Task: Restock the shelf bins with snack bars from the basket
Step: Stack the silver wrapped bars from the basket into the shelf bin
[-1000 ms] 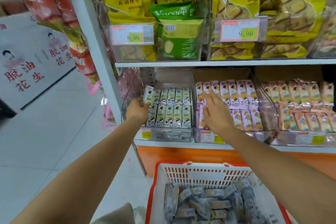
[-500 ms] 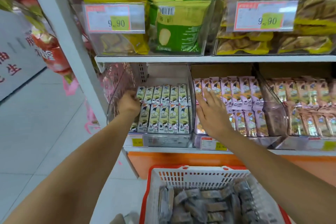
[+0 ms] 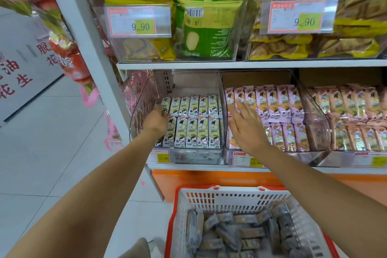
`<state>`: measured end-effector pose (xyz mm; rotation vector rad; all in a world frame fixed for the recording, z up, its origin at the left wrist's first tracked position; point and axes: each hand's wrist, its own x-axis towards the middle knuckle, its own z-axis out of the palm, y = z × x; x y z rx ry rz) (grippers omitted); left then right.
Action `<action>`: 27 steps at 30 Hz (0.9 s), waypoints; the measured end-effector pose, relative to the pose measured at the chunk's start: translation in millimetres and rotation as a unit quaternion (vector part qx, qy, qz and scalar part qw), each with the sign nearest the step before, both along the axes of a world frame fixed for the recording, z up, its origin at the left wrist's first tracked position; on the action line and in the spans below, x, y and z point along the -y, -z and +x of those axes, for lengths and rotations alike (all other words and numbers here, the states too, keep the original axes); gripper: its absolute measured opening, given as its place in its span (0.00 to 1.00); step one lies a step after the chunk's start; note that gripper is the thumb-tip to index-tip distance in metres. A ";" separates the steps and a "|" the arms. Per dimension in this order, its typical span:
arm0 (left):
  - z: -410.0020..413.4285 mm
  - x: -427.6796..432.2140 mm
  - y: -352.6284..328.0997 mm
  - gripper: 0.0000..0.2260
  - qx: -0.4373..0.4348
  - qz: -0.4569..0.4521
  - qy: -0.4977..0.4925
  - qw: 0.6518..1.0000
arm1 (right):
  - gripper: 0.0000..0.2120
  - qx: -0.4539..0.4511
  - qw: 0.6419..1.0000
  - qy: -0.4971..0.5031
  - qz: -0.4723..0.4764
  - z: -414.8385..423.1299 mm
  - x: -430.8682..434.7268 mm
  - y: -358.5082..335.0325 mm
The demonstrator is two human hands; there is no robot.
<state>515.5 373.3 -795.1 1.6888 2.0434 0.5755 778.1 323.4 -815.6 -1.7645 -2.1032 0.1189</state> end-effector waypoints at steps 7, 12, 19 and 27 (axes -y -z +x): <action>19.4 70.0 -16.8 0.17 -0.054 0.287 0.068 0.954 | 0.18 -0.088 0.990 -0.021 0.110 12.7 26.4 -6.3; 61.3 130.4 5.2 0.14 -0.077 0.340 0.251 0.903 | 0.17 -0.097 0.980 -0.041 0.170 36.6 81.3 -4.0; 131.3 190.8 106.0 0.07 -0.057 0.134 0.337 0.930 | 0.17 -0.052 0.992 0.016 0.113 104.2 160.3 55.7; 166.8 215.6 219.7 0.10 -0.094 -0.265 0.316 0.906 | 0.23 0.036 0.983 0.125 -0.132 158.8 205.3 157.0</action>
